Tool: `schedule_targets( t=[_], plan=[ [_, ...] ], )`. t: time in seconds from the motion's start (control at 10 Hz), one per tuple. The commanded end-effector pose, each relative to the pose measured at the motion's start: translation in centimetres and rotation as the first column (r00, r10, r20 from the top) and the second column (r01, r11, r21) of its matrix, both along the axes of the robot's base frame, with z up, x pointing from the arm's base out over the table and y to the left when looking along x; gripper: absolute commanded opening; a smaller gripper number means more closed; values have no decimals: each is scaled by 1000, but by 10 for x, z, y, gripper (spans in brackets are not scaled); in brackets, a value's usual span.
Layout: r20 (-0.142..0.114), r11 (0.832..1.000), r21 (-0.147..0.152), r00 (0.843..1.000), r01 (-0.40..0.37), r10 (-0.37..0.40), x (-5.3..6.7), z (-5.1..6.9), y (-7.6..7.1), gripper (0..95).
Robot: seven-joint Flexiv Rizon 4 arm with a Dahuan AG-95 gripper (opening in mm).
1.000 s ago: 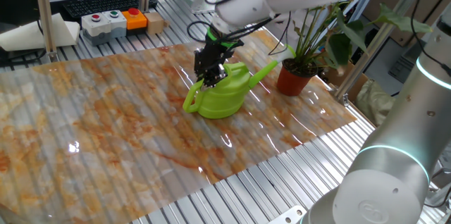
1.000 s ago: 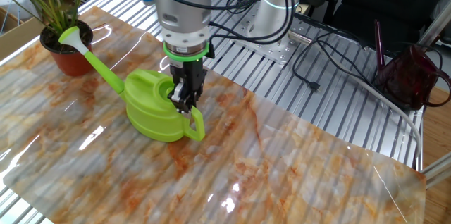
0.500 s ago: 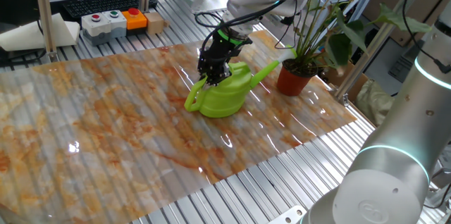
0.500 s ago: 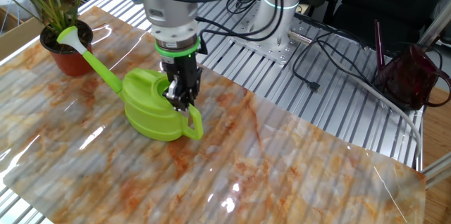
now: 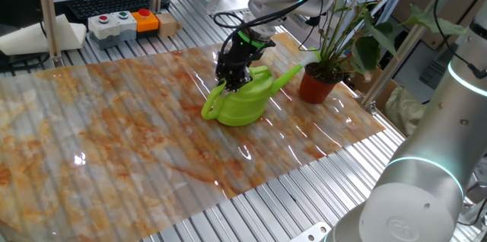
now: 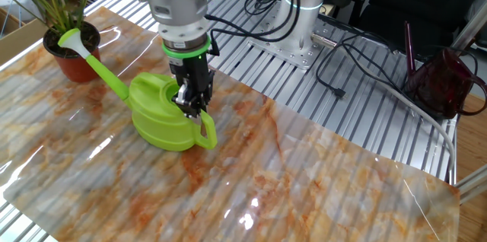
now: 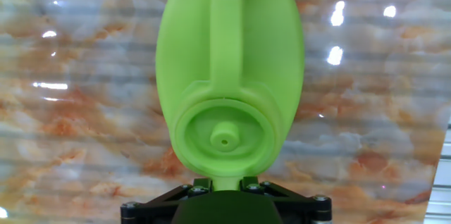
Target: Water the plant
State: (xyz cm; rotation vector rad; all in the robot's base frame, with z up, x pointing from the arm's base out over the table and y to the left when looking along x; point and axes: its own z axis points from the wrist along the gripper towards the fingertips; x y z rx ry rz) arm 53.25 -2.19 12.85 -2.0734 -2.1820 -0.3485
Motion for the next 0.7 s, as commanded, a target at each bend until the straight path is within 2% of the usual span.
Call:
schedule_targets(
  t=[0.1,0.3,0.4,0.7],
  plan=[
    [-1,1000,0,1000,8,-8,1,0,0,0],
    [-8,1000,3,1000,25,-25,1,1,-1,0],
    [-16,998,43,999,38,-38,-2,9,-2,0],
    [-25,997,74,999,38,-36,-5,19,-5,0]
  ],
)
